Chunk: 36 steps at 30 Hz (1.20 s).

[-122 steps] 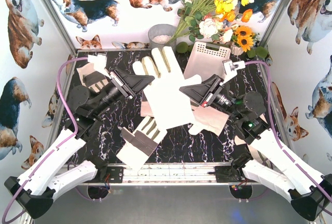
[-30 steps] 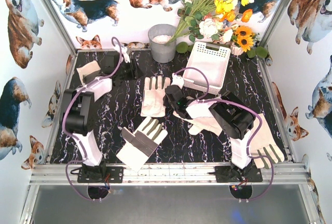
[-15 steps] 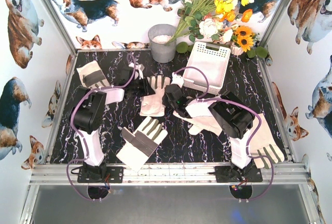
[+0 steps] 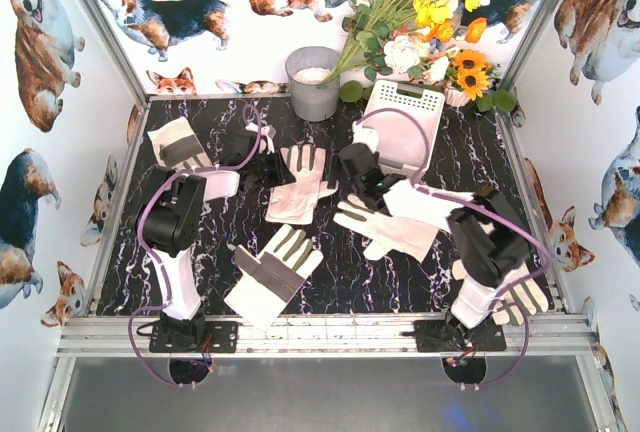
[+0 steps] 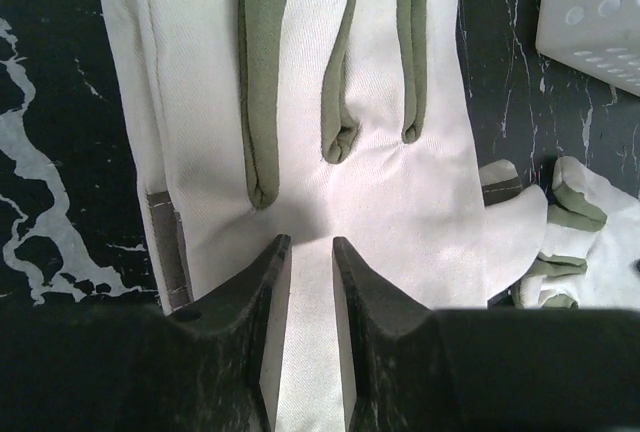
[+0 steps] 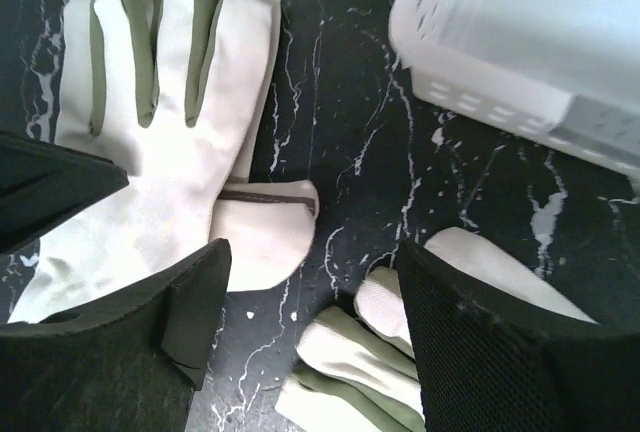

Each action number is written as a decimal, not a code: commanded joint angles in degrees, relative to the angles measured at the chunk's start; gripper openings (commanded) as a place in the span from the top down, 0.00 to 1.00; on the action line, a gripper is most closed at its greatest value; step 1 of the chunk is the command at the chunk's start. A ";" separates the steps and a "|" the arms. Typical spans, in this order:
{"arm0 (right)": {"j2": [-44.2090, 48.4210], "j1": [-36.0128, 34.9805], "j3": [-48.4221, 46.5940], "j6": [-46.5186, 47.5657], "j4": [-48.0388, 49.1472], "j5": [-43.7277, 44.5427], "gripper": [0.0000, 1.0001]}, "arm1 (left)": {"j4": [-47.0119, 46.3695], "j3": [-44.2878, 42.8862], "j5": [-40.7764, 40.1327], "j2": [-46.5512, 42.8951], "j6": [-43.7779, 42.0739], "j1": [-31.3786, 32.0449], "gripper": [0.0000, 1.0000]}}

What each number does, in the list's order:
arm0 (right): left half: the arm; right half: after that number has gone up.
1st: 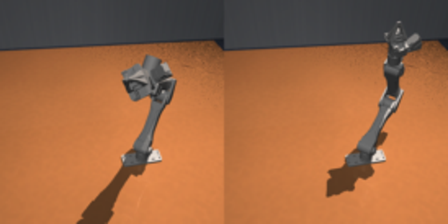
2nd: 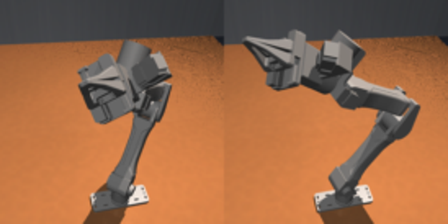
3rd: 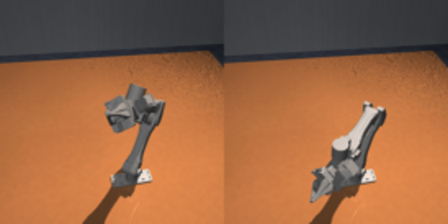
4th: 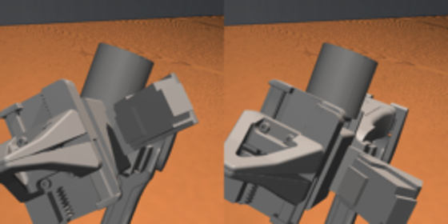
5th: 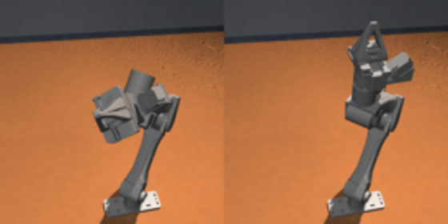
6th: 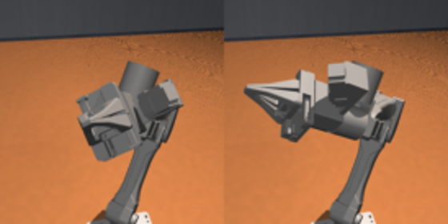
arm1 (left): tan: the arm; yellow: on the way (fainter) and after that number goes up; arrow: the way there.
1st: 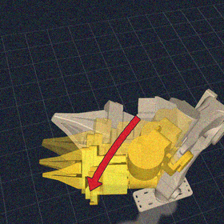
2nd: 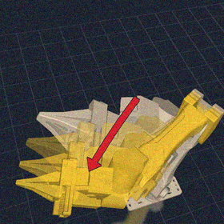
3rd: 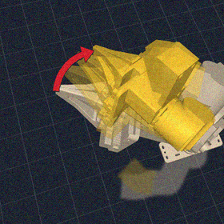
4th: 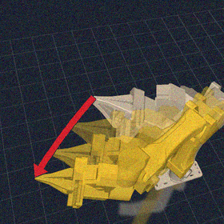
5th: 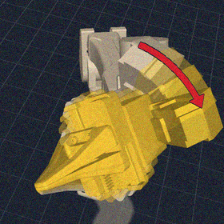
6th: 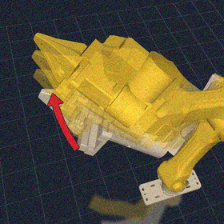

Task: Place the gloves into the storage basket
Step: Pair the glove with the glove, then pick up the glove from the center of the board.

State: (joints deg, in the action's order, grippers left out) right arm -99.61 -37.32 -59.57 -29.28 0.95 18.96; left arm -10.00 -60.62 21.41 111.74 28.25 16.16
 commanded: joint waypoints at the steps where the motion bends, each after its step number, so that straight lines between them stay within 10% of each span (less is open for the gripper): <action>1: 6.30 2.51 0.37 -1.31 -4.09 -2.58 0.30 | 3.59 0.26 -2.19 -2.25 -0.25 -0.32 0.80; 15: 5.31 4.40 4.54 -19.40 3.87 -29.49 0.35 | 8.26 3.31 -3.10 -13.57 2.60 -1.42 0.52; 22: -0.53 2.65 0.75 -20.94 3.47 -29.30 0.35 | 7.37 6.88 -0.68 -13.14 3.42 -4.16 0.35; 36: -7.58 1.46 -0.27 -23.16 4.41 -23.87 0.49 | 7.14 1.77 4.86 -2.31 2.02 -5.97 0.38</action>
State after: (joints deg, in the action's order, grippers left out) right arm -105.78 -35.62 -57.63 -52.51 2.22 -7.57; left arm -3.66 -57.56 25.98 106.69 31.38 10.59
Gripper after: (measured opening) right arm 0.526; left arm 0.630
